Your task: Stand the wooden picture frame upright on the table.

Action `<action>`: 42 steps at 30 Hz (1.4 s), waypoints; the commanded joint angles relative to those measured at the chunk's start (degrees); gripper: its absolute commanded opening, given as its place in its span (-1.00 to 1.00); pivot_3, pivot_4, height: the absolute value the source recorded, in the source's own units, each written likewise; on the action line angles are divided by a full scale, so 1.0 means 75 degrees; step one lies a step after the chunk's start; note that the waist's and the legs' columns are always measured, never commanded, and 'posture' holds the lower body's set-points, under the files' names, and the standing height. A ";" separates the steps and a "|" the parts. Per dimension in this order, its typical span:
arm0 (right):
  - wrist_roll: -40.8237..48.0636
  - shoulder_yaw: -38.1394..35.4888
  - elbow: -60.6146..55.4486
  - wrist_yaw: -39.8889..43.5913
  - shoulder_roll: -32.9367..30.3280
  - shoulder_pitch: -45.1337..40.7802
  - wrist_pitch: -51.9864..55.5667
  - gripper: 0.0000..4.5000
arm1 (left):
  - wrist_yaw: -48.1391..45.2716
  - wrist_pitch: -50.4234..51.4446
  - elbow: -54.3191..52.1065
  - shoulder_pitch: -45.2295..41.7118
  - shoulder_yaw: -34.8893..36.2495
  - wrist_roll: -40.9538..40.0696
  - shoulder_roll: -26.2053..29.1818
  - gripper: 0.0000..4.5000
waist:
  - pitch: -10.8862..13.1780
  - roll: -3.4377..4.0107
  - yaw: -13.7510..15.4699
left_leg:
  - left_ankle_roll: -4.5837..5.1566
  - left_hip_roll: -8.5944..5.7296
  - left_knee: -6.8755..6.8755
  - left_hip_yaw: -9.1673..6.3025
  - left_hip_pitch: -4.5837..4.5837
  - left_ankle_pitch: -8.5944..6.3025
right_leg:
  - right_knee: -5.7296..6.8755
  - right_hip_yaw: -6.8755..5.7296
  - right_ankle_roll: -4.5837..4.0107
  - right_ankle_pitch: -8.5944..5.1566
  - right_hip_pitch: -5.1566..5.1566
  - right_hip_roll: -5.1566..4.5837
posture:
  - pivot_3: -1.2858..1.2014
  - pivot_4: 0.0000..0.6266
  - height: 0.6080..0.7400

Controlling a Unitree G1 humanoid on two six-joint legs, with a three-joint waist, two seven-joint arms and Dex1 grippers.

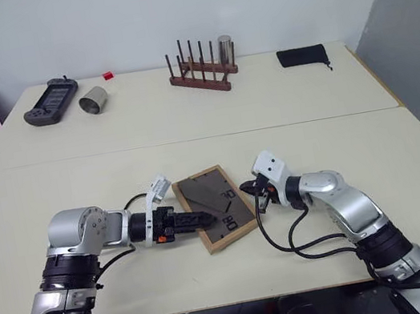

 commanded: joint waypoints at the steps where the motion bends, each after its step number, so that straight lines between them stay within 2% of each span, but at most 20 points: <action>1: 0.0137 0.0032 -0.0360 -0.0054 0.0169 0.0061 0.0003 -1.00 | 0.0159 -0.0167 -0.0149 0.0011 0.0094 -0.0020 -0.0136 0.30 | 0.0000 0.0000 0.0000 | 0.0000 0.0000 0.0000 -0.0001 0.0000 0.0000 | 0.0000 0.0000 0.0000 0.0000 0.0000 0.0000 | 0.03 -0.52 1.00; 7: 0.0178 -0.0023 -0.0403 -0.0086 0.0248 0.0063 0.0030 -1.00 | 0.0057 -0.0257 -0.0341 0.0088 0.0037 -0.0112 -0.0065 -0.24 | 0.0000 -0.0001 0.0012 | 0.0000 0.0000 0.0000 -0.0001 -0.0003 0.0000 | -0.0001 -0.0001 0.0000 0.0000 0.0000 0.0000 | 0.03 -0.52 1.00; 10: 0.0241 -0.0165 -0.0371 -0.0146 0.0285 0.0048 0.0076 -1.00 | 0.0014 -0.0458 -0.0460 0.0129 0.0053 -0.0103 -0.0032 -0.42 | 0.0000 -0.0001 0.0015 | 0.0000 -0.0001 0.0003 -0.0002 -0.0002 0.0000 | -0.0001 -0.0001 0.0000 0.0000 0.0002 -0.0001 | 0.03 -0.52 1.00; 16: 0.0624 -0.1054 -0.0229 0.0121 -0.0373 -0.0013 0.0011 -1.00 | 0.0115 -0.0914 -0.0309 -0.0328 0.0527 -0.0045 0.0208 -0.43 | 0.0002 -0.0003 0.0022 | 0.0000 -0.0001 0.0004 -0.0004 -0.0005 0.0000 | -0.0002 -0.0003 0.0001 0.0000 0.0002 0.0000 | 0.03 -0.52 1.00; 20: 0.1800 -0.1793 -0.0618 0.1177 -0.1026 -0.0175 0.0525 -0.72 | 0.0129 -0.1373 -0.0264 -0.0582 0.0611 0.0097 0.0377 -0.43 | 0.0008 0.0000 0.0011 | 0.0000 -0.0001 -0.0001 -0.0004 -0.0006 0.0000 | -0.0002 -0.0003 0.0001 0.0000 -0.0002 0.0000 | 0.03 -0.52 1.00; 22: 0.2692 -0.2003 -0.1033 0.1843 -0.1270 -0.0382 0.1181 -0.49 | 0.0164 -0.1528 -0.0286 -0.0681 0.0666 0.0137 0.0370 -0.43 | 0.0015 0.0007 0.0003 | 0.0000 -0.0001 -0.0003 -0.0002 -0.0006 0.0000 | -0.0003 -0.0002 -0.0002 -0.0001 -0.0003 0.0001 | 0.03 -0.52 1.00; 25: 0.3317 -0.2091 -0.1229 0.2054 -0.1327 -0.0703 0.1705 -0.17 | 0.0181 -0.1597 -0.0291 -0.0746 0.0728 0.0121 0.0322 -0.43 | 0.0021 0.0016 -0.0030 | 0.0001 0.0001 -0.0006 0.0001 -0.0005 -0.0001 | -0.0004 0.0001 -0.0003 -0.0002 -0.0004 0.0003 | 0.03 -0.52 1.00; 30: 0.3242 -0.1604 -0.0989 0.1617 -0.0551 -0.1499 0.1457 0.39 | 0.0237 -0.1672 -0.0389 -0.0779 0.0667 0.0148 0.0239 -0.43 | 0.0024 0.0017 -0.0035 | 0.0001 0.0003 -0.0004 -0.0006 -0.0006 -0.0001 | -0.0003 -0.0002 -0.0002 -0.0003 -0.0006 0.0007 | 0.03 -0.52 1.00; 33: 0.2998 -0.1270 -0.0542 0.1459 -0.0065 -0.1868 0.1174 0.63 | 0.0264 -0.1653 -0.0456 -0.0795 0.0641 0.0123 0.0205 -0.43 | 0.0024 0.0017 -0.0028 | 0.0001 0.0004 -0.0003 -0.0008 -0.0009 0.0000 | -0.0003 -0.0005 0.0003 -0.0006 -0.0007 0.0007 | 0.03 -0.52 1.00; 36: 0.2678 -0.0959 -0.0030 0.1504 0.0115 -0.2091 0.0710 0.98 | 0.0251 -0.1667 -0.0538 -0.0769 0.0602 0.0123 0.0218 -0.43 | 0.0024 0.0017 -0.0017 | 0.0001 0.0003 -0.0001 -0.0008 -0.0020 0.0000 | -0.0006 -0.0007 -0.0003 -0.0002 -0.0012 0.0006 | 0.03 -0.52 1.00; 42: 0.2171 -0.0317 0.0828 0.1677 0.0517 -0.2373 0.0023 0.99 | 0.0312 -0.1593 -0.0689 -0.0755 0.0641 0.0060 0.0184 -0.43 | 0.0025 0.0019 0.0002 | 0.0000 0.0007 0.0000 -0.0011 -0.0049 0.0000 | -0.0004 -0.0015 -0.0005 -0.0002 -0.0036 0.0005 | 0.03 -0.52 1.00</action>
